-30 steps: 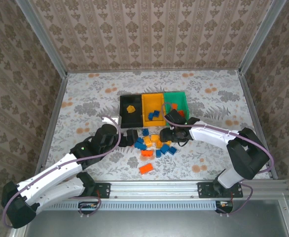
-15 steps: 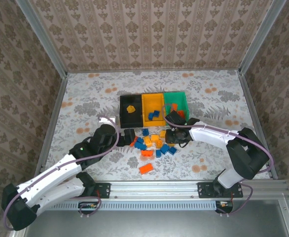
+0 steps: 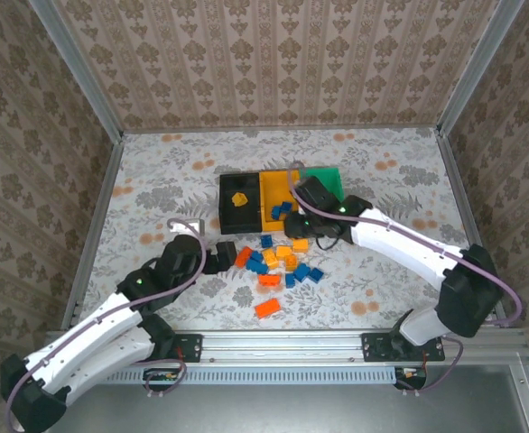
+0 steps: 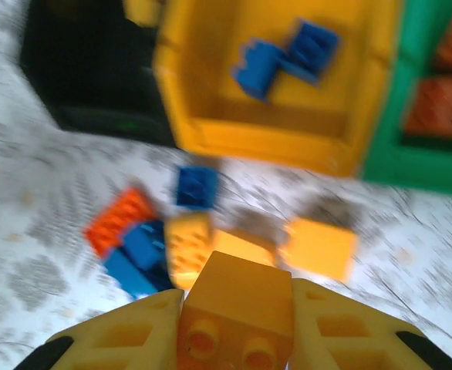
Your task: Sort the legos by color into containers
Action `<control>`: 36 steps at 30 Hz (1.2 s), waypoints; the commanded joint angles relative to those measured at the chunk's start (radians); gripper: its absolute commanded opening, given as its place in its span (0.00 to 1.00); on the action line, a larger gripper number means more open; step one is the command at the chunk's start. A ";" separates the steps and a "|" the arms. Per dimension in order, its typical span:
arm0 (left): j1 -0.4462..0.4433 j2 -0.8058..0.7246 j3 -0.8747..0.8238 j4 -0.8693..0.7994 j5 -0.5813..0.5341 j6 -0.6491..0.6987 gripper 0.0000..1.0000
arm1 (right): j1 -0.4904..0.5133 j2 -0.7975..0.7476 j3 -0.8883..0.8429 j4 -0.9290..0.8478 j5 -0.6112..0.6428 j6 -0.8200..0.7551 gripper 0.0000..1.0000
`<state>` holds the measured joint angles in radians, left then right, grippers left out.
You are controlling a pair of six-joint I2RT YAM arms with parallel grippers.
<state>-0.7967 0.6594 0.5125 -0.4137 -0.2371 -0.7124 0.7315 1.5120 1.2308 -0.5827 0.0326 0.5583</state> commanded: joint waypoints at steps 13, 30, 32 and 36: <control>0.018 -0.108 -0.057 -0.113 0.008 -0.061 1.00 | 0.043 0.632 0.741 -0.058 -0.032 -0.069 0.33; 0.027 -0.136 -0.066 -0.099 0.019 -0.059 1.00 | 0.046 0.439 0.549 -0.013 -0.031 -0.032 0.74; 0.030 -0.136 -0.066 -0.097 0.021 -0.057 1.00 | 0.045 0.337 0.395 0.005 -0.030 -0.011 0.74; 0.039 -0.132 -0.075 -0.081 0.030 -0.057 1.00 | 0.045 0.144 0.112 -0.011 0.006 0.003 0.74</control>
<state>-0.7692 0.5323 0.4538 -0.5011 -0.2203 -0.7570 0.7761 1.7538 1.4818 -0.5739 0.0025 0.5320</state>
